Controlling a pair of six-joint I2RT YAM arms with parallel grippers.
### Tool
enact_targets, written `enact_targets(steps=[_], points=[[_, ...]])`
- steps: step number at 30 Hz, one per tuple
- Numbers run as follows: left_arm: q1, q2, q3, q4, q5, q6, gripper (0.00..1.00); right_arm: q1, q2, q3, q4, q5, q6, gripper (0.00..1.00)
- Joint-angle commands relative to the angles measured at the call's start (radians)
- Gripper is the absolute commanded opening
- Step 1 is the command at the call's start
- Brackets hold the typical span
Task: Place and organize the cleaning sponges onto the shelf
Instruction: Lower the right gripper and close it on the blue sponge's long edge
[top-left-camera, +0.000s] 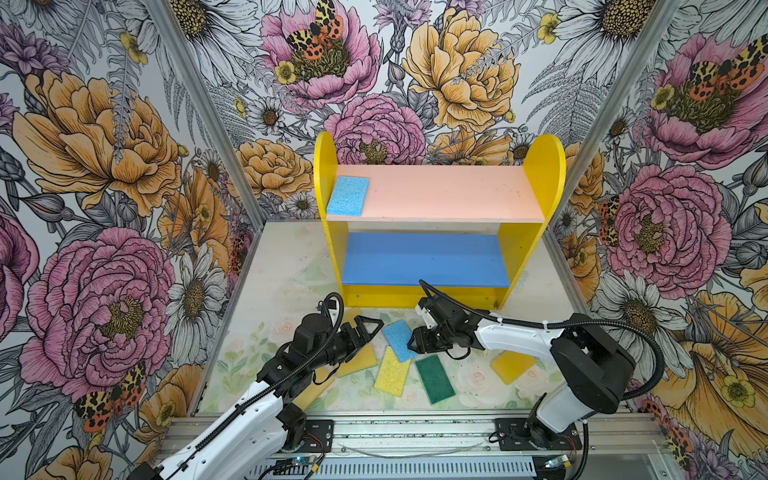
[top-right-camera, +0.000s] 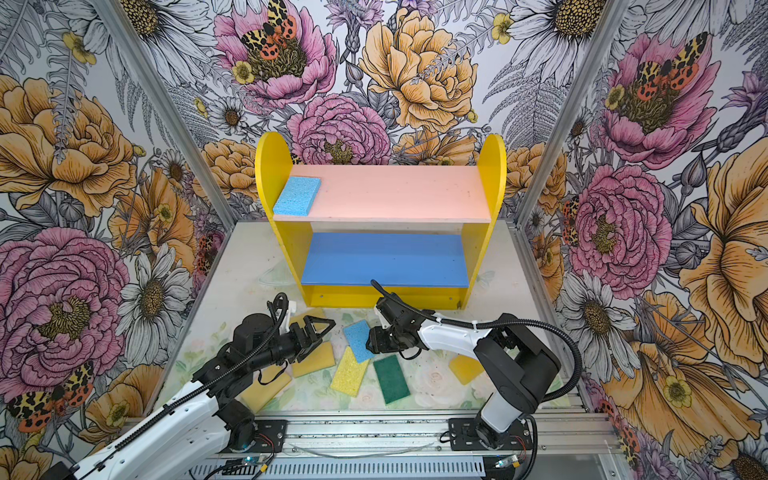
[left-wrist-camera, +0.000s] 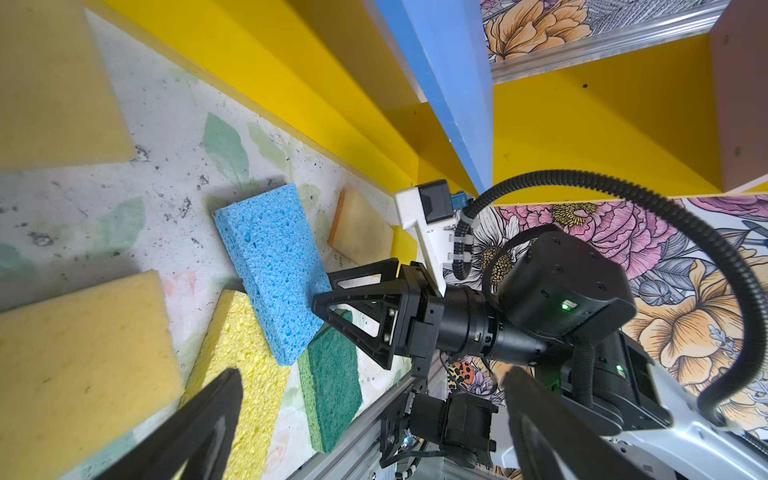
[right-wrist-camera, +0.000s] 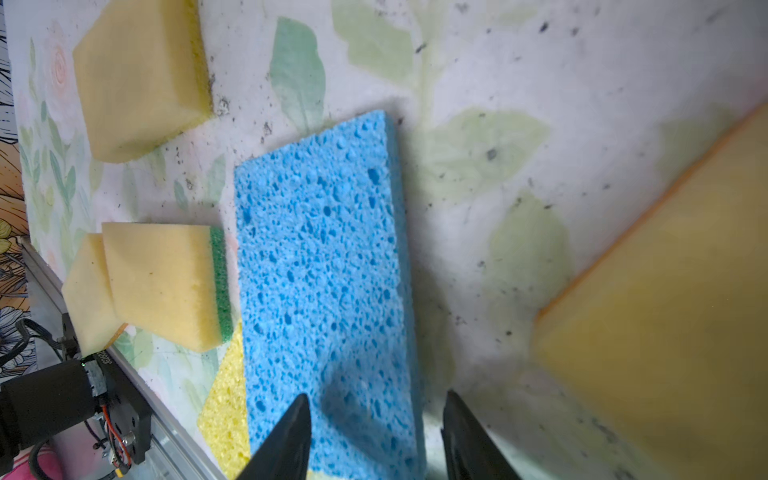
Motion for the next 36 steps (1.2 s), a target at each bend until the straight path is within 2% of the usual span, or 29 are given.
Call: enact_targets(steps=[1, 8, 16, 26, 33, 36], points=[[0.01, 0.003, -0.014, 0.026, 0.02, -0.003, 0.99, -0.005, 0.017, -0.016, 0.046, 0.005, 0.01, 0.46], [0.013, 0.013, -0.01, 0.027, 0.026, 0.001, 0.99, -0.006, 0.019, -0.033, 0.079, 0.005, 0.022, 0.31], [0.024, 0.024, -0.01, 0.034, 0.044, 0.014, 0.99, -0.006, -0.065, -0.046, 0.079, 0.02, 0.04, 0.01], [0.024, 0.091, -0.005, 0.096, 0.066, 0.032, 0.99, -0.006, -0.219, -0.073, 0.077, 0.019, 0.089, 0.0], [0.006, 0.133, -0.069, 0.299, 0.068, -0.04, 0.99, -0.004, -0.298, -0.07, 0.078, -0.007, 0.133, 0.0], [-0.003, 0.144, -0.055, 0.316, 0.053, -0.035, 0.98, 0.0, -0.33, -0.054, 0.076, -0.024, 0.152, 0.0]])
